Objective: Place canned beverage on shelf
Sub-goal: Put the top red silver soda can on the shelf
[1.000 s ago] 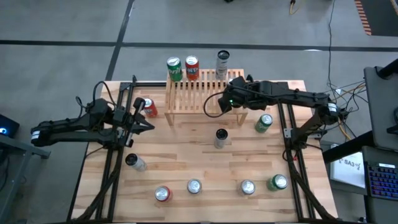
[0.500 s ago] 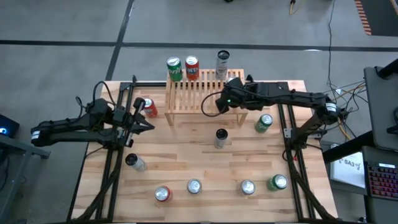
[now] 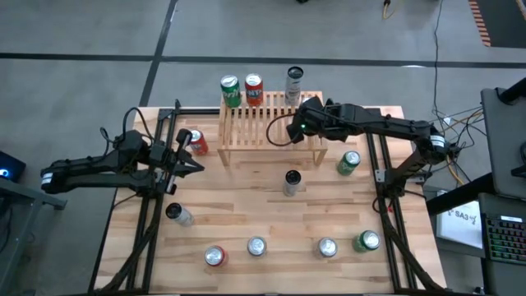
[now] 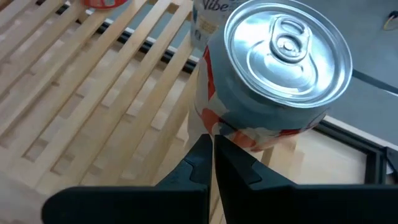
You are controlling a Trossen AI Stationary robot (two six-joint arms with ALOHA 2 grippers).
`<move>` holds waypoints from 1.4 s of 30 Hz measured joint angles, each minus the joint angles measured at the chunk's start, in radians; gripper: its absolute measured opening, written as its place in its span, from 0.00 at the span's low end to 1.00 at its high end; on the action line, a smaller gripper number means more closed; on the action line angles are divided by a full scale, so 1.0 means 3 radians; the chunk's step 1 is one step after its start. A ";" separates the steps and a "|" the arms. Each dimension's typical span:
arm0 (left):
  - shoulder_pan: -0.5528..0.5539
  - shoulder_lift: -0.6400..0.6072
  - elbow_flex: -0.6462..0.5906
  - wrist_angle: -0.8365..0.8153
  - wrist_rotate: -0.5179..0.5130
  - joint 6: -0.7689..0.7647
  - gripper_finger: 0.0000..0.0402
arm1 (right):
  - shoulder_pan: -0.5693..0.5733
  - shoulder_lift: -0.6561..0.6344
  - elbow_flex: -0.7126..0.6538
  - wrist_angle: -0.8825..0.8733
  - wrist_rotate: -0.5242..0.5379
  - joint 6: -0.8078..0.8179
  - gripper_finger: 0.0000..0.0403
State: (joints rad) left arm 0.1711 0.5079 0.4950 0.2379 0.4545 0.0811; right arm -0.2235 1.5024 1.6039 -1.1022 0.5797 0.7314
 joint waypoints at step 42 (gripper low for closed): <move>0.0000 -0.0017 0.0000 -0.0018 0.0001 0.0024 0.00 | -0.0253 -0.0002 0.0000 0.0328 0.0022 -0.0186 0.02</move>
State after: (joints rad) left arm 0.1710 0.5028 0.4950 0.2325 0.4549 0.0883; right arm -0.2994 1.5019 1.6039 -1.0037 0.5863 0.6756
